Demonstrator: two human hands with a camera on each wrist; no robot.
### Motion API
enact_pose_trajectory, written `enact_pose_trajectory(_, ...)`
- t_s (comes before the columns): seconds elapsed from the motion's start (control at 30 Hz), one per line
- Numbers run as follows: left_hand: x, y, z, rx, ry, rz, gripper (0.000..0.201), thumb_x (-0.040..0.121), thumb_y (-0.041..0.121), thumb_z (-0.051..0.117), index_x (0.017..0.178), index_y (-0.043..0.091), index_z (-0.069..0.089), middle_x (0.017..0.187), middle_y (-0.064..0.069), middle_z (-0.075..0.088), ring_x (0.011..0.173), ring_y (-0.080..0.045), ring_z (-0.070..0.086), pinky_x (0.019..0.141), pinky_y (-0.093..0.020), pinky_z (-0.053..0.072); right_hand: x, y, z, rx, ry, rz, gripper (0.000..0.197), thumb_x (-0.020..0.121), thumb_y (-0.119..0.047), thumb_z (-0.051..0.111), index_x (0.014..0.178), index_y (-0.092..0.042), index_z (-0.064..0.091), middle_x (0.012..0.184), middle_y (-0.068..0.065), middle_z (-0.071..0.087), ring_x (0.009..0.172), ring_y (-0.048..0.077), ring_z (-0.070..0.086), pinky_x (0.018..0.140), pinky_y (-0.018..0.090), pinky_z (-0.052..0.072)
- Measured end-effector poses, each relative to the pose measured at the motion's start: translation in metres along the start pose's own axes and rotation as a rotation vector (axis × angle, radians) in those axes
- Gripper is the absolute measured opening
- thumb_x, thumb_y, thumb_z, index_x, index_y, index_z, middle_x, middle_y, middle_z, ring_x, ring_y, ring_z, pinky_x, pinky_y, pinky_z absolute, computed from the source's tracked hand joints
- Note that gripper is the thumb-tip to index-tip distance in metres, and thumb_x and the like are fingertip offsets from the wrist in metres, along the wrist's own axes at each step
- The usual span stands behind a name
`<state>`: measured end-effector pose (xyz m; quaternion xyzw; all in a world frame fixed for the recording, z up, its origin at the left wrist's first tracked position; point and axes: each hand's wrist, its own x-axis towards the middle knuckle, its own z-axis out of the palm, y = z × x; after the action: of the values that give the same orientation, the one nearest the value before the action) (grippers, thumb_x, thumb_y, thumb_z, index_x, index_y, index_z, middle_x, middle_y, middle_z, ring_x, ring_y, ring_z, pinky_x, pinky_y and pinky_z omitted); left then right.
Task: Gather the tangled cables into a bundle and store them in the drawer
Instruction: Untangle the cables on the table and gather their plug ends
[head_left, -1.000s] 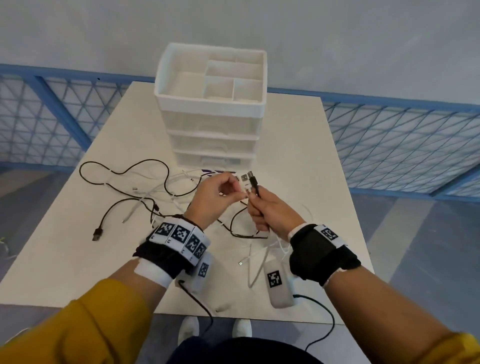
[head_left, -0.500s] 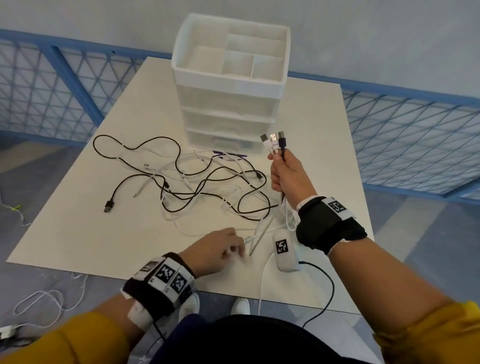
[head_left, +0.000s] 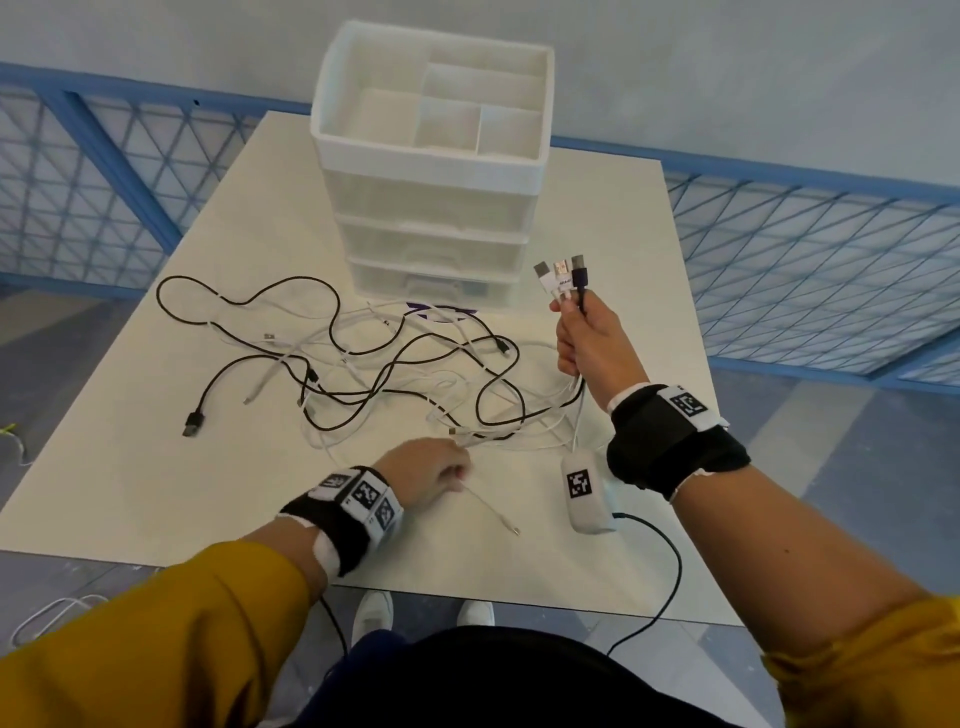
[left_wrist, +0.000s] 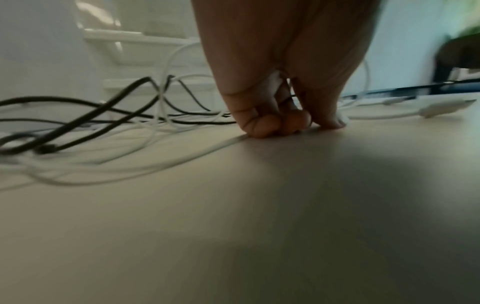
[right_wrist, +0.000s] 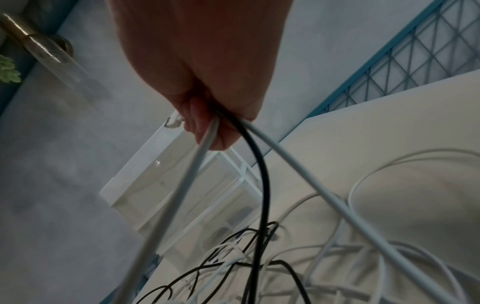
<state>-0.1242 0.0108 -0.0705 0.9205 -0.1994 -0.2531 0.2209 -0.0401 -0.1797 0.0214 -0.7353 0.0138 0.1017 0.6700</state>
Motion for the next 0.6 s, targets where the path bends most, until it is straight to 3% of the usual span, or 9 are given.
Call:
enact_pose_trajectory(0.13, 0.008, -0.022, -0.009, -0.093, 0.085, -0.062, 0.011, 0.082, 0.014, 0.062, 0.088, 0.005, 0.060, 0.083, 0.000, 0.054, 0.080, -0.015, 0.048, 0.071, -0.021, 0.031, 0.000, 0.005, -0.008, -0.011, 0.015, -0.009, 0.022, 0.100, -0.020, 0.031, 0.087, -0.017, 0.048, 0.058, -0.005, 0.029, 0.040, 0.002, 0.026, 0.041, 0.017, 0.024)
enact_pose_trajectory(0.23, 0.006, -0.031, -0.017, -0.148, 0.152, -0.091, 0.008, 0.081, 0.012, 0.062, 0.077, 0.014, 0.055, 0.073, 0.005, 0.050, 0.074, -0.013, 0.046, 0.063, -0.015, 0.031, 0.001, 0.008, -0.013, -0.044, 0.024, -0.015, 0.021, 0.100, -0.021, 0.032, 0.087, -0.017, 0.048, 0.058, -0.005, 0.030, 0.040, 0.002, 0.027, 0.040, 0.016, 0.025)
enact_pose_trajectory(0.3, 0.003, -0.036, -0.021, -0.193, 0.223, -0.100, 0.010, 0.081, 0.009, 0.061, 0.075, 0.013, 0.054, 0.068, 0.008, 0.049, 0.067, -0.010, 0.044, 0.062, -0.010, 0.031, 0.002, 0.010, -0.016, -0.095, 0.027, -0.024, 0.020, 0.100, -0.022, 0.034, 0.086, -0.018, 0.049, 0.059, -0.005, 0.031, 0.041, 0.001, 0.028, 0.042, 0.017, 0.026)
enact_pose_trajectory(0.37, -0.001, -0.041, -0.023, -0.260, 0.312, -0.121, 0.008, 0.082, 0.004, 0.058, 0.079, 0.012, 0.059, 0.071, 0.002, 0.054, 0.062, -0.006, 0.046, 0.064, -0.014, 0.036, 0.001, 0.012, -0.017, -0.200, 0.025, -0.068, 0.017, 0.097, -0.023, 0.042, 0.083, -0.021, 0.050, 0.060, -0.006, 0.036, 0.044, 0.001, 0.033, 0.048, 0.020, 0.029)
enact_pose_trajectory(0.47, -0.008, -0.047, -0.024, -0.427, 0.432, -0.136, 0.029, 0.087, 0.007, 0.052, 0.073, 0.032, 0.050, 0.068, 0.001, 0.058, 0.056, -0.004, 0.054, 0.063, -0.011, 0.041, -0.001, 0.017, -0.016, -0.348, -0.018, -0.124, 0.008, 0.092, -0.023, 0.054, 0.084, -0.022, 0.052, 0.065, -0.012, 0.045, 0.056, 0.001, 0.044, 0.059, 0.019, 0.034)
enact_pose_trajectory(0.6, -0.014, -0.042, -0.027, -0.597, 0.511, -0.142, 0.026, 0.090, 0.010, 0.050, 0.074, 0.030, 0.050, 0.066, -0.001, 0.061, 0.058, -0.007, 0.055, 0.065, -0.018, 0.046, -0.001, 0.023, -0.009, -0.374, -0.027, -0.137, 0.013, 0.092, -0.018, 0.053, 0.079, -0.019, 0.054, 0.062, -0.011, 0.043, 0.056, 0.003, 0.039, 0.058, 0.022, 0.032)
